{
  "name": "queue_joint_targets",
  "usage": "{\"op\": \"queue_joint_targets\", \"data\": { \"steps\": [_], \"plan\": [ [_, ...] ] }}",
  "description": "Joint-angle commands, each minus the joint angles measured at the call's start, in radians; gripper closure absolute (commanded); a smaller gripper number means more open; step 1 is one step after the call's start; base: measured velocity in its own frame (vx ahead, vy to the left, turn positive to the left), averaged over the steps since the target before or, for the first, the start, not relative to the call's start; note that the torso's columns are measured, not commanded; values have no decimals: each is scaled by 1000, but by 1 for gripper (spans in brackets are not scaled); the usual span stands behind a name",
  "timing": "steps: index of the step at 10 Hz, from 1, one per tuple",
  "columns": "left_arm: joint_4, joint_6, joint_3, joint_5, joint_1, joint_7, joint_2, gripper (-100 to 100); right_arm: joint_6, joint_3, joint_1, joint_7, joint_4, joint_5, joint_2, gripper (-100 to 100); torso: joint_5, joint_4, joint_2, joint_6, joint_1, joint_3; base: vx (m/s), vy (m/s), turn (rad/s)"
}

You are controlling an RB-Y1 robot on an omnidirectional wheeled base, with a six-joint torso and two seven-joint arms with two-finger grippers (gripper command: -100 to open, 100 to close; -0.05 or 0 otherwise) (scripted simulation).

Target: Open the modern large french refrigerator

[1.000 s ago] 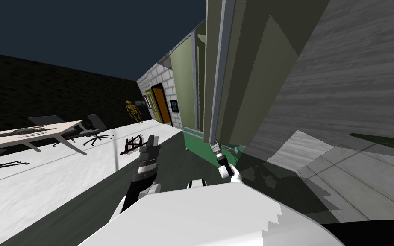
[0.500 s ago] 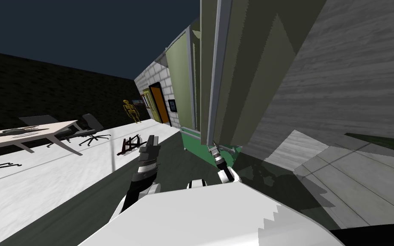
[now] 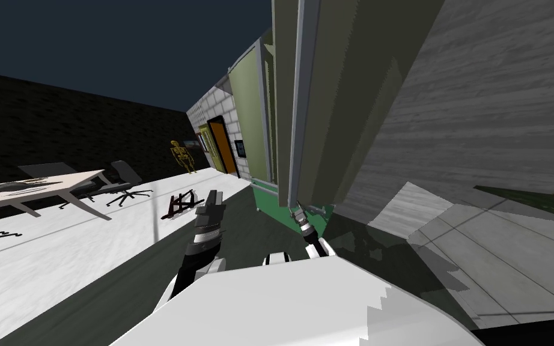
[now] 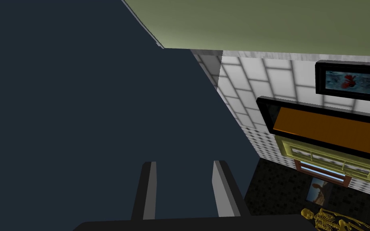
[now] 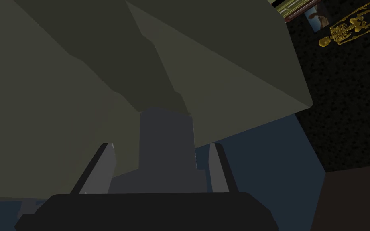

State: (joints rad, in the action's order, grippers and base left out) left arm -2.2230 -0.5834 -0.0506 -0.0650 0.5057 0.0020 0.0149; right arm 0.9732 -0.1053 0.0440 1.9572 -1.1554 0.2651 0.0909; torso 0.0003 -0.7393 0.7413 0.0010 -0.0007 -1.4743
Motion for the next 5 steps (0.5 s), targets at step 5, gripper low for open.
{"op": "queue_joint_targets", "data": {
  "steps": [5],
  "plan": [
    [0, 0, 0, 0, 0, 0, 0, 0, 33, 5, 117, -130, -128, 186, -61, 100, 1, -2, 0, -2, 3, 0, -6, -61, -18]
  ]
}}
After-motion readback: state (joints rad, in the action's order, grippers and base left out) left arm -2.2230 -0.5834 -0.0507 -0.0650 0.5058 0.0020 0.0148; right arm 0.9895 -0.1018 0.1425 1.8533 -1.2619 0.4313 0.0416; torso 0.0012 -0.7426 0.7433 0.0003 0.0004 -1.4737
